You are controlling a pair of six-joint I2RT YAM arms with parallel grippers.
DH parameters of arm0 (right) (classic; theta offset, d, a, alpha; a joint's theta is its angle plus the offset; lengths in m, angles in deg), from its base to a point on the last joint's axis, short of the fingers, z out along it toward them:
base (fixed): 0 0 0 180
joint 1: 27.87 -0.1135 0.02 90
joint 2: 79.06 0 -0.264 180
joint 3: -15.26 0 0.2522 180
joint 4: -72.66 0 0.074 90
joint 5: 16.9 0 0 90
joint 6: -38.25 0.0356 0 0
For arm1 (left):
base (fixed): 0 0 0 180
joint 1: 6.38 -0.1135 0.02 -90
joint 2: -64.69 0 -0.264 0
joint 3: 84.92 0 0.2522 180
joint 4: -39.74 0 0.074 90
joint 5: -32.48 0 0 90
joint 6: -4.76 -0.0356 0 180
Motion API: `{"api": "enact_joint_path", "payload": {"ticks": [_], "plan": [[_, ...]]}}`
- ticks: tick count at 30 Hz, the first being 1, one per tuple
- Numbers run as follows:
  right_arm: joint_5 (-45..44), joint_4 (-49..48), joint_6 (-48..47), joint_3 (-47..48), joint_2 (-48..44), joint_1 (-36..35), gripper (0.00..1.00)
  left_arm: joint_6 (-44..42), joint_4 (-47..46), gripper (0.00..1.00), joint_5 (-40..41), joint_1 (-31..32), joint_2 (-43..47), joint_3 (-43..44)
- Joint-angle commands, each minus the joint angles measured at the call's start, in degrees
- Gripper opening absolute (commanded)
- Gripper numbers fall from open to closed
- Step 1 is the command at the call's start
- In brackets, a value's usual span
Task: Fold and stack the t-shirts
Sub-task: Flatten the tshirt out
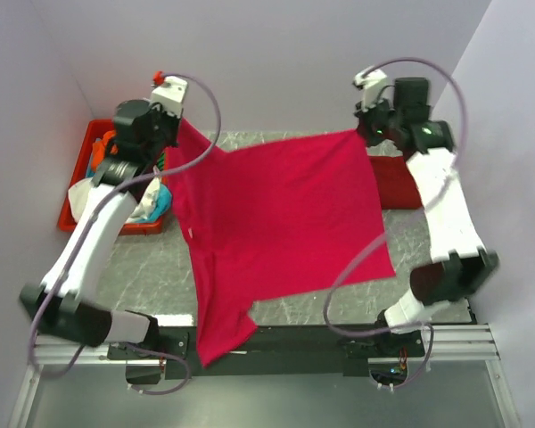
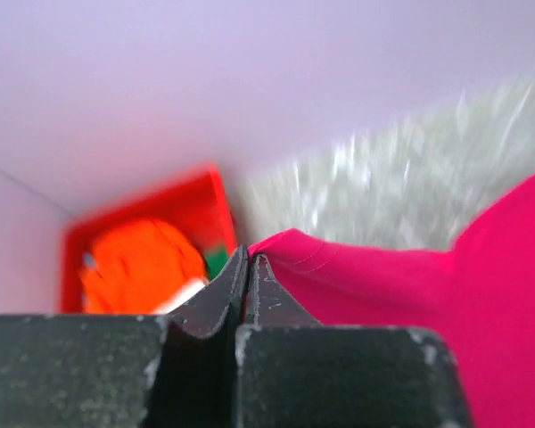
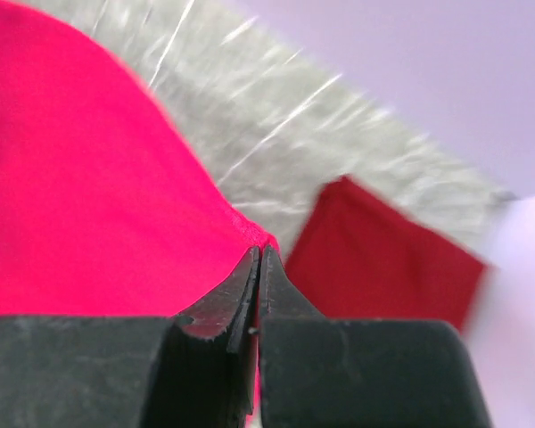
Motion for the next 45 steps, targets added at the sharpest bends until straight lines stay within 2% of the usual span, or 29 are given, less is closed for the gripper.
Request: {"api": "enact_joint_path", "payload": {"ticks": [1,8,13,21,26,29,35,36,41,45], "plan": [[-3.89,-0.98,-1.85,-1.88,-10.32,0.72,0.00,-1.97,-7.23,0.00,0.85,3.37,8.66,-1.92],[-9.70,1.75,-5.45,4.88,-28.33,1.07,0.00,-0.31,-14.60,0.01,-3.35,8.04,26.86,-1.32],[-14.00,2.89,-5.63,13.49,-34.24,1.16,0.00,4.00,-16.73,0.01,-9.95,8.04,34.42,1.05],[-24.64,-1.23,-7.83,18.86,-40.05,1.16,0.00,4.53,-18.49,0.01,-13.47,7.87,36.81,8.25],[-25.61,-2.03,-8.53,17.64,-39.97,1.16,0.00,3.83,-18.39,0.01,-13.92,7.87,35.05,9.15],[-25.26,-3.52,-8.62,13.96,-40.05,1.25,0.00,3.30,-19.89,0.01,-12.95,7.87,34.26,6.34],[-23.17,-11.42,-8.10,-5.10,-40.84,2.21,0.00,1.72,-23.48,0.01,-11.10,7.78,31.19,-5.25],[-21.67,-12.65,-7.57,-10.44,-40.75,4.83,0.00,0.59,-23.93,0.00,-9.62,7.86,29.62,-8.75],[-7.79,-19.77,-1.51,-21.29,-34.27,17.84,0.00,-2.24,-27.53,0.00,-6.35,6.99,20.74,-15.19],[0.03,-25.04,0.17,-26.47,-24.60,22.34,0.00,0.04,-31.31,0.00,-7.84,2.87,5.49,-14.77]]}}
